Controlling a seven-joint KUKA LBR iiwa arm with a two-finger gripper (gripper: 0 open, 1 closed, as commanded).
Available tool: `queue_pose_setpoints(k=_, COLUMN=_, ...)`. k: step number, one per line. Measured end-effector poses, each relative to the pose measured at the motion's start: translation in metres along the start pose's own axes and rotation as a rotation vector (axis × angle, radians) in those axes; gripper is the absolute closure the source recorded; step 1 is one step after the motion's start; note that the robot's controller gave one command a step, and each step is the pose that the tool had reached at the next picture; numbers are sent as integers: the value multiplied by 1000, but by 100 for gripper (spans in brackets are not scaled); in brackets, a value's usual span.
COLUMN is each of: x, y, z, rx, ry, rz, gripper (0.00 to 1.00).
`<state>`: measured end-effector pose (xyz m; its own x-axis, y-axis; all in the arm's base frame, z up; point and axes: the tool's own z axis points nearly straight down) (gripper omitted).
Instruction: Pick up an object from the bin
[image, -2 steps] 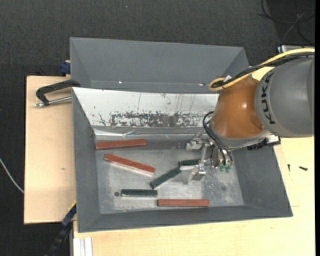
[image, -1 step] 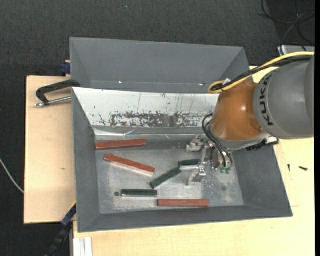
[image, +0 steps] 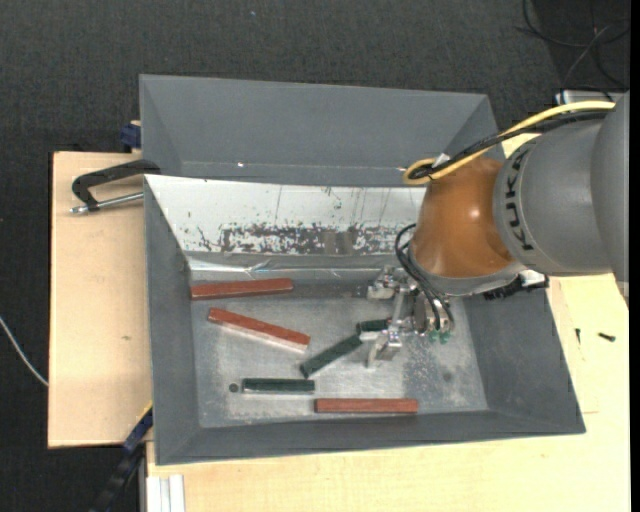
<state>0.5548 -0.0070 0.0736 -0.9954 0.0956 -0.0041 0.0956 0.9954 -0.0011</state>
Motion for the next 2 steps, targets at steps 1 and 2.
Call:
queue_pose_setpoints(k=1, x=4, y=-13, z=-3, rx=-1, ry=2, rz=-32, gripper=0)
queue_pose_setpoints(k=2, x=-1, y=-1, z=-4, rx=0, ry=10, rz=-1, gripper=100)
